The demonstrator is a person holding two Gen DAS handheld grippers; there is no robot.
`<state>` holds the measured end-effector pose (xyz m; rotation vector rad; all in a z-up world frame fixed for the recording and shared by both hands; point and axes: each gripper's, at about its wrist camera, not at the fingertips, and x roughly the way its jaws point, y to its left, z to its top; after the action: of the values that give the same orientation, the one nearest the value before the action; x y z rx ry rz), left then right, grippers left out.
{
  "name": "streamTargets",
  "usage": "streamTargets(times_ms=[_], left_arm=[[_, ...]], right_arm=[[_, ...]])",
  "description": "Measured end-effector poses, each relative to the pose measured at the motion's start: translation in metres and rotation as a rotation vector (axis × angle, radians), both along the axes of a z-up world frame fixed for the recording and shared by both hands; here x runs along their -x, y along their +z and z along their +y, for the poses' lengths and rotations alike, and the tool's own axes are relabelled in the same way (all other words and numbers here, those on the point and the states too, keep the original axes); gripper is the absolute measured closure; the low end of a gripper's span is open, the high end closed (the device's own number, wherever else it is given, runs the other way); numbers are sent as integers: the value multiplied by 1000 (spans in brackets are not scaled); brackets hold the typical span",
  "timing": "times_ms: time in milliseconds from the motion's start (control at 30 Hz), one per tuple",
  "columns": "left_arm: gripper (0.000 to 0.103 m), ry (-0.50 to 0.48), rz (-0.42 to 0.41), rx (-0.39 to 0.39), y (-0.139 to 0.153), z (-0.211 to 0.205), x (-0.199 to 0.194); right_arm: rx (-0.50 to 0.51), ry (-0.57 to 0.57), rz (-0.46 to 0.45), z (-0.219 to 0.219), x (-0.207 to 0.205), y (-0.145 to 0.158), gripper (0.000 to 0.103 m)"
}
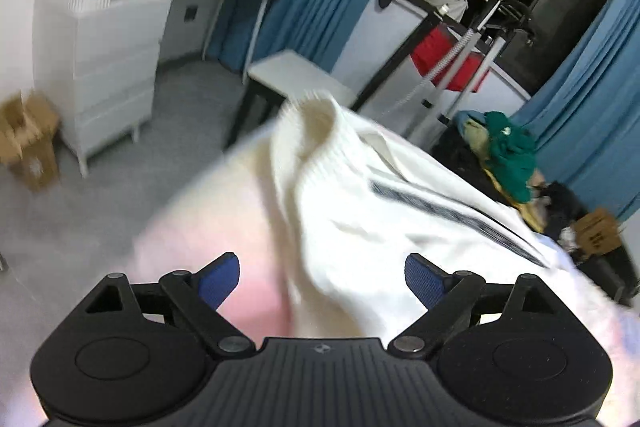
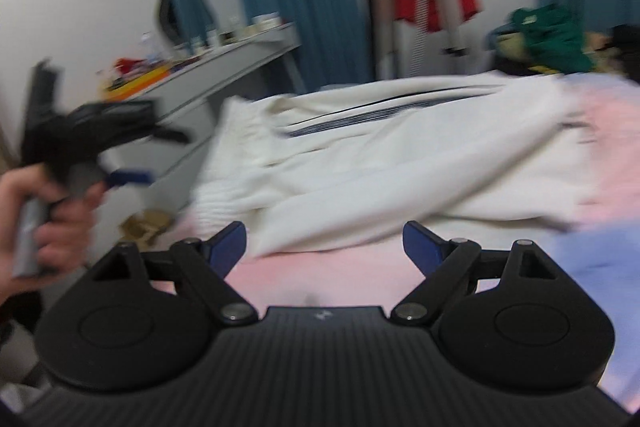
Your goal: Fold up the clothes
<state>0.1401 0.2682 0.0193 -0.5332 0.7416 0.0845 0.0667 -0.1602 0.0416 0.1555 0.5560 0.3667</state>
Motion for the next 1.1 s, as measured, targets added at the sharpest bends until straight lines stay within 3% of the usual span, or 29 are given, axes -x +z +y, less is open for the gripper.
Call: streamTargets(times_ms=[33,200,267,367,500,567,667,733,767,900,1000,1100], left_arm=[[12,7,18,46,-3,-6,9],[12,103,147,427,-38,-28,33],[12,134,165,512,-52,-38,35],[12,171,173,501,-69,-51,23],[19,228,159,548,-96,-47,14],[22,264,150,577,-108,-42,13],[43,319,144,620,-118,-36,19],[50,348,146,662,-123,-29,25],[61,354,138,677,-124,-26,30],[85,384,131,648,-117,-17,47],[87,412,80,603,-99,-5,65],[88,437,24,504,-83,-1,78]], right_arm=[[18,-33,-9,-15,1,2,16],[63,-201,-54,-81,14,-1,16],[29,-269,-41,-102,11,-14,16],[-84,-320,4,-126,4,-27,16],[-242,-363,57,-154,-4,-40,16],[-256,-358,41,-155,-9,-44,16],[-287,-352,48,-157,-17,-49,16],[-329,-341,64,-160,-20,-53,17],[-347,-338,66,-162,-22,-54,19],[-371,-351,56,-164,-20,-53,30],[-372,-380,59,-168,-24,-46,33],[-358,-387,105,-173,-75,-43,34]])
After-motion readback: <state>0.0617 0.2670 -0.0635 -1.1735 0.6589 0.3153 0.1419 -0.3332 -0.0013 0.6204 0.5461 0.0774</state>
